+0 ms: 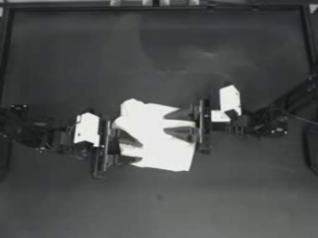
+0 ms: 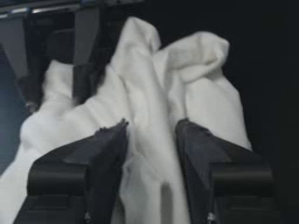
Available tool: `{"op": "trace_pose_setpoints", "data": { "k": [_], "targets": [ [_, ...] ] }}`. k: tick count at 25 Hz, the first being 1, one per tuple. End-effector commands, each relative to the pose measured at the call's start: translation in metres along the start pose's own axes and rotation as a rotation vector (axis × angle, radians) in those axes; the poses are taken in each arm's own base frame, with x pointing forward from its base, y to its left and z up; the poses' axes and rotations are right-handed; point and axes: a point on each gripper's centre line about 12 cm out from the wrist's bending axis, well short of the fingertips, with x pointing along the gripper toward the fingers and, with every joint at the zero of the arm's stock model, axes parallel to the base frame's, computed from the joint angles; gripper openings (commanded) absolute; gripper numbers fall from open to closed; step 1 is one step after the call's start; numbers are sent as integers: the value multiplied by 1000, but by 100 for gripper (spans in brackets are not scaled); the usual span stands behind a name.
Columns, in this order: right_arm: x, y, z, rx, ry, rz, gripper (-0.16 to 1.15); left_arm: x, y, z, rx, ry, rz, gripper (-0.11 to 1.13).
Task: Fold shirt
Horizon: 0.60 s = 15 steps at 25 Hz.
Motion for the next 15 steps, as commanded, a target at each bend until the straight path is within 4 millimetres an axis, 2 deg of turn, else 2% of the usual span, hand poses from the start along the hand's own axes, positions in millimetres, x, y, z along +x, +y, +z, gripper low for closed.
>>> {"op": "trace_pose_setpoints", "data": {
  "k": [1,8,15],
  "targets": [
    [5,10,33,-21,-65,36,76,-10,2,42,40,-70,20,78],
    [6,24,71,-41,16,55,76,-30,9,86,117,-35,80,79],
    [-1,41,98,-70,107,70,76,-48,9,103,122,5,108,79]
  ]
}}
